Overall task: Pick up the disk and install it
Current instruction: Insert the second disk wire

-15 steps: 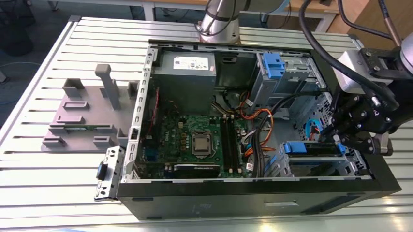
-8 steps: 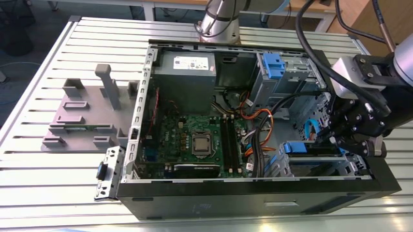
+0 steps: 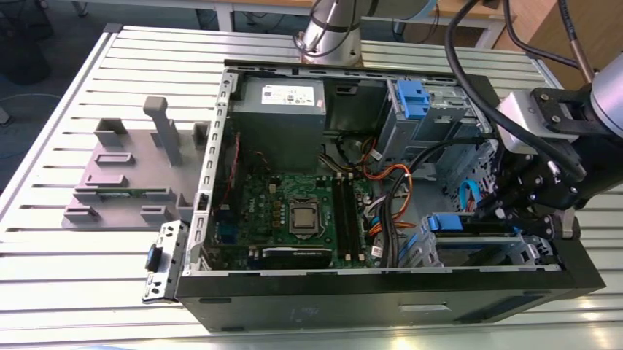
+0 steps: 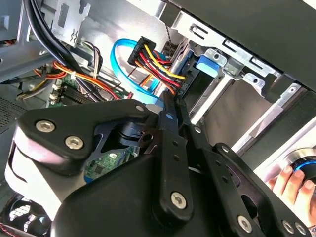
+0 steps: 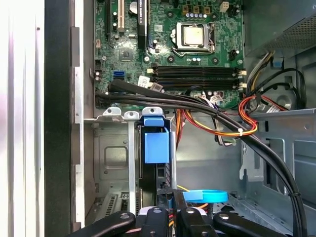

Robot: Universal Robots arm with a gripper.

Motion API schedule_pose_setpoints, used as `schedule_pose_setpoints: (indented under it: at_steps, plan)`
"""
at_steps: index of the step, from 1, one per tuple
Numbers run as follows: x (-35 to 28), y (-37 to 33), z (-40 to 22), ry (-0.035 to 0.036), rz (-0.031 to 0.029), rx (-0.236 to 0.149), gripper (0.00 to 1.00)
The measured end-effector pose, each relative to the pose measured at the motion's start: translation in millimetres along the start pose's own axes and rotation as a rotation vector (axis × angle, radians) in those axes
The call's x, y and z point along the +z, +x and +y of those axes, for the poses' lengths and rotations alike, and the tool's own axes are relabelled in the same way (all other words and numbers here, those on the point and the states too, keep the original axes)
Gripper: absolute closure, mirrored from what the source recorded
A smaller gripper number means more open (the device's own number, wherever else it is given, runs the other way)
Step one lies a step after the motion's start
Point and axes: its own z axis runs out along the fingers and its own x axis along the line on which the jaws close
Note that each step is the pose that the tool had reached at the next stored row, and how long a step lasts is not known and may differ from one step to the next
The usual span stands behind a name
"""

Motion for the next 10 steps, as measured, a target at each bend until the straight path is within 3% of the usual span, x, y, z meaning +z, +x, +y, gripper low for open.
schedule_pose_setpoints:
  at_steps: [4,10]
  plan:
    - [0.3,0.2,0.0,-0.0026,0.0013,-0.023,0.84]
    - [3.3,0.7,-0.1,-0.0033,0.0018,-0.029,0.84]
